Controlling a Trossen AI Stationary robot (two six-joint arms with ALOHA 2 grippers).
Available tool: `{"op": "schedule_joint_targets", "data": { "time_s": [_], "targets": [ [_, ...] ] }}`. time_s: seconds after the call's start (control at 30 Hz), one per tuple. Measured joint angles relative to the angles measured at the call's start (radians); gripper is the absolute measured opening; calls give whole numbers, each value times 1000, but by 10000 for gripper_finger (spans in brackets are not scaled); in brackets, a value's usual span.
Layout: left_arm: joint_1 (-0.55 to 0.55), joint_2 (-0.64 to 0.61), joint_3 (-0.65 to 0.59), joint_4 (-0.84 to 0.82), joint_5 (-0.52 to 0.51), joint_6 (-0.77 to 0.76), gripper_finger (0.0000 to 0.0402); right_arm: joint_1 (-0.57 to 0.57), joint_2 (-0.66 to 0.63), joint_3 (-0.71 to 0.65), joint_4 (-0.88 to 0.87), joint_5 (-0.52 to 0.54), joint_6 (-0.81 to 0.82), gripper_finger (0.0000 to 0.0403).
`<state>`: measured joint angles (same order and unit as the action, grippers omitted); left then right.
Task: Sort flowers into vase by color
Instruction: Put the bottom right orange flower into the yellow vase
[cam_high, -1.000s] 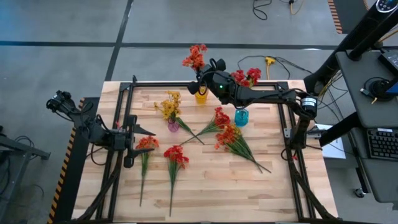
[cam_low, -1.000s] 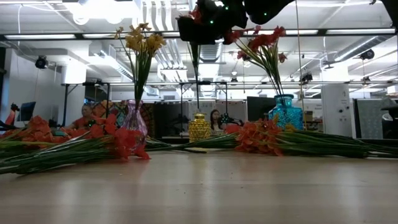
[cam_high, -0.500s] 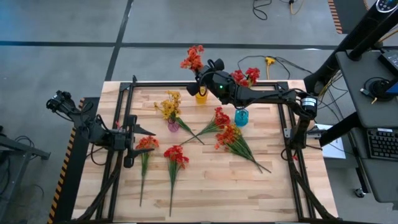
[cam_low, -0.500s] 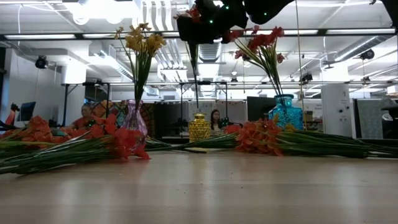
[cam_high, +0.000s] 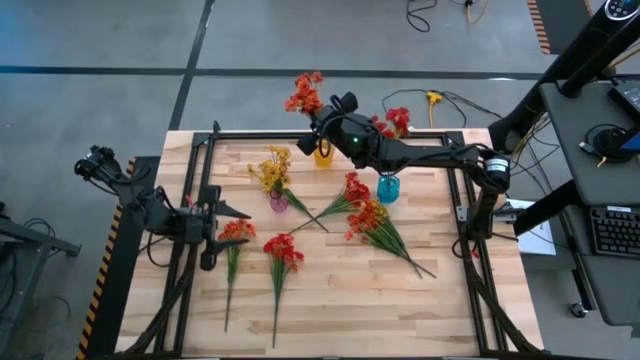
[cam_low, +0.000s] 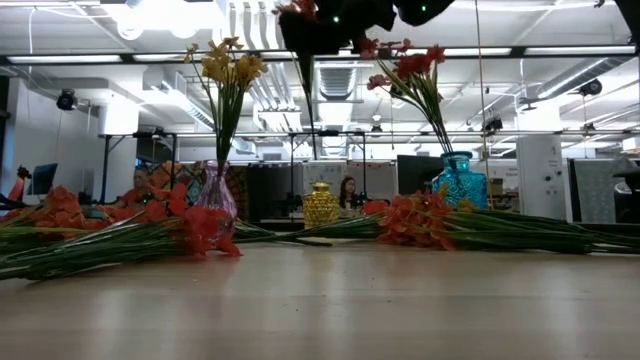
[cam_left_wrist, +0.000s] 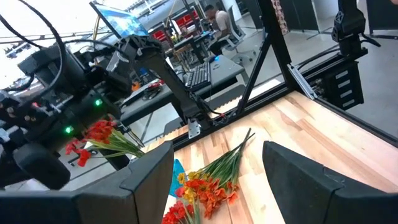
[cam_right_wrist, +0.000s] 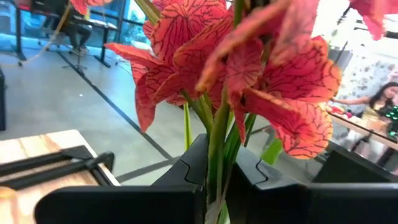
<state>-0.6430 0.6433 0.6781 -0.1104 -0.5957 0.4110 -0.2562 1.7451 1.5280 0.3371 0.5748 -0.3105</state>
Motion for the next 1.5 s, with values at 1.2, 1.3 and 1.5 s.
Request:
{"op": "schedule_joint_targets", "data": {
  "time_s": [1.2, 1.3, 1.5],
  "targets": [
    [0, 3, 0, 2, -51, 10, 229, -12, 74, 94, -181, -7, 76, 22],
    [0, 3, 0, 2, -51, 10, 229, -18, 74, 82, -183, -7, 76, 22],
    [0, 3, 0, 5, -51, 10, 229, -24, 74, 77, -175, -7, 77, 22]
  ]
}}
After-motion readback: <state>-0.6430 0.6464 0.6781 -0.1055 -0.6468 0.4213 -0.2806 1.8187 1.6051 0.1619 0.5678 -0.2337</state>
